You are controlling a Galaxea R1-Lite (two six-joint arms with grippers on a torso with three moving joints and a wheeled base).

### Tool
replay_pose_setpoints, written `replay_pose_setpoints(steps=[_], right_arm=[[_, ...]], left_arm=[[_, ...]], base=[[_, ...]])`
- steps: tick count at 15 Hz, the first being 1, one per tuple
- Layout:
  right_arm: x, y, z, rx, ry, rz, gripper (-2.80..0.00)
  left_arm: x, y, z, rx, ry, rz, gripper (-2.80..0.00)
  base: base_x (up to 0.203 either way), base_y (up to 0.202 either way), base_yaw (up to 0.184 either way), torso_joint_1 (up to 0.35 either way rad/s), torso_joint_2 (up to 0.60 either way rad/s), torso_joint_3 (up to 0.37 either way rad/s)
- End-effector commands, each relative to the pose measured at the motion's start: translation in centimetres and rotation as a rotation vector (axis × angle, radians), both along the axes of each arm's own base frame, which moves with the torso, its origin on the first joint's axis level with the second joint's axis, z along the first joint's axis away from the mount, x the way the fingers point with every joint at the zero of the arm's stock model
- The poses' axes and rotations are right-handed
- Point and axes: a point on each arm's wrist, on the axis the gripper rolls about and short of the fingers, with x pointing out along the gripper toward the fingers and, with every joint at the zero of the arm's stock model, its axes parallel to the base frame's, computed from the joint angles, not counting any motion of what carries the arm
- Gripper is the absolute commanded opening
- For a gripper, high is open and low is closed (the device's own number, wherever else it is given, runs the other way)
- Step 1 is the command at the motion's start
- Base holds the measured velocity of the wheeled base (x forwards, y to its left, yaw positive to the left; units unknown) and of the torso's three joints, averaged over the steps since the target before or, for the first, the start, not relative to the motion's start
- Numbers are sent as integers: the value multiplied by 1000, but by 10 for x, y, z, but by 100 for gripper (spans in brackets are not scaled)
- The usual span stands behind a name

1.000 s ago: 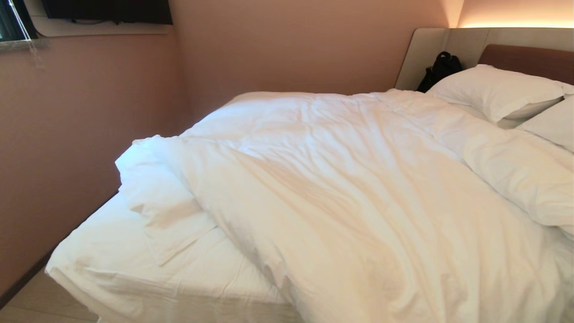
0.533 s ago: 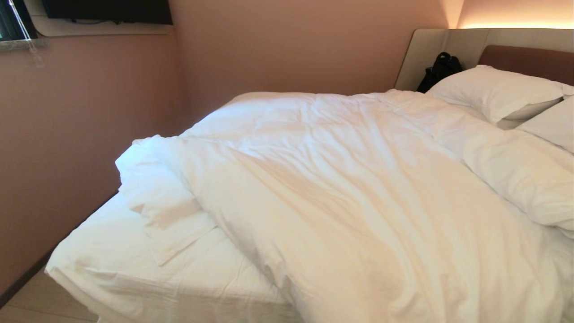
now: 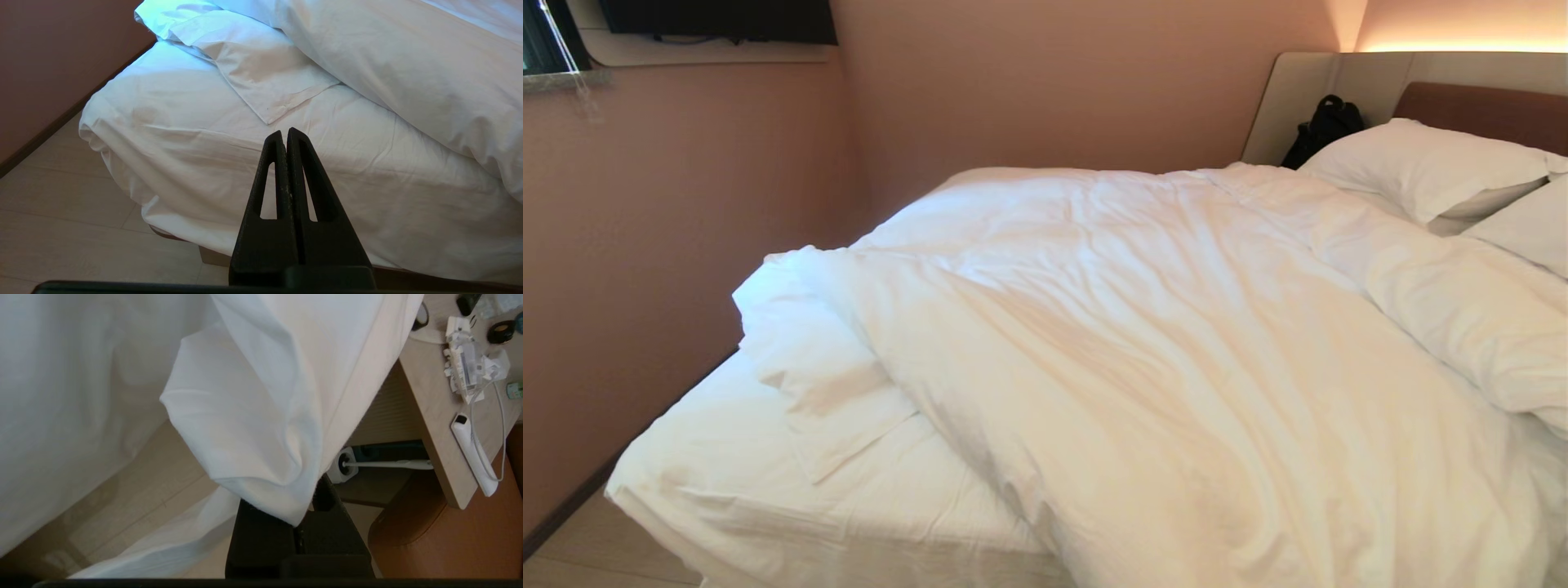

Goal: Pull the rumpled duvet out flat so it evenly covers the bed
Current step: Flatten the corners of the folded blanket

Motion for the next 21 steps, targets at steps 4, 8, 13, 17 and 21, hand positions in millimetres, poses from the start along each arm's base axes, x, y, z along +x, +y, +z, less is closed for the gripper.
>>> replay_pose_setpoints(steps=[4, 8, 13, 17, 21], right_arm=[[-19, 24, -10, 129, 140, 22, -280], [-17, 21, -9, 132, 143, 24, -280], [-8, 10, 1, 135, 142, 22, 0], [-2, 3, 5, 145, 141, 22, 0], [11, -8, 7, 245, 79, 137, 0]], left_arm=[[0, 0, 0, -1, 0, 0, -280], [0, 0, 0, -1, 0, 0, -280], [0, 0, 0, -1, 0, 2, -280], [0, 0, 0, -1, 0, 2, -280], [0, 0, 0, -1, 0, 0, -280]], base=[[0, 0, 0, 0, 0, 0], [0, 0, 0, 0, 0, 0], [0, 0, 0, 0, 0, 0], [0, 0, 0, 0, 0, 0], [0, 0, 0, 0, 0, 0]])
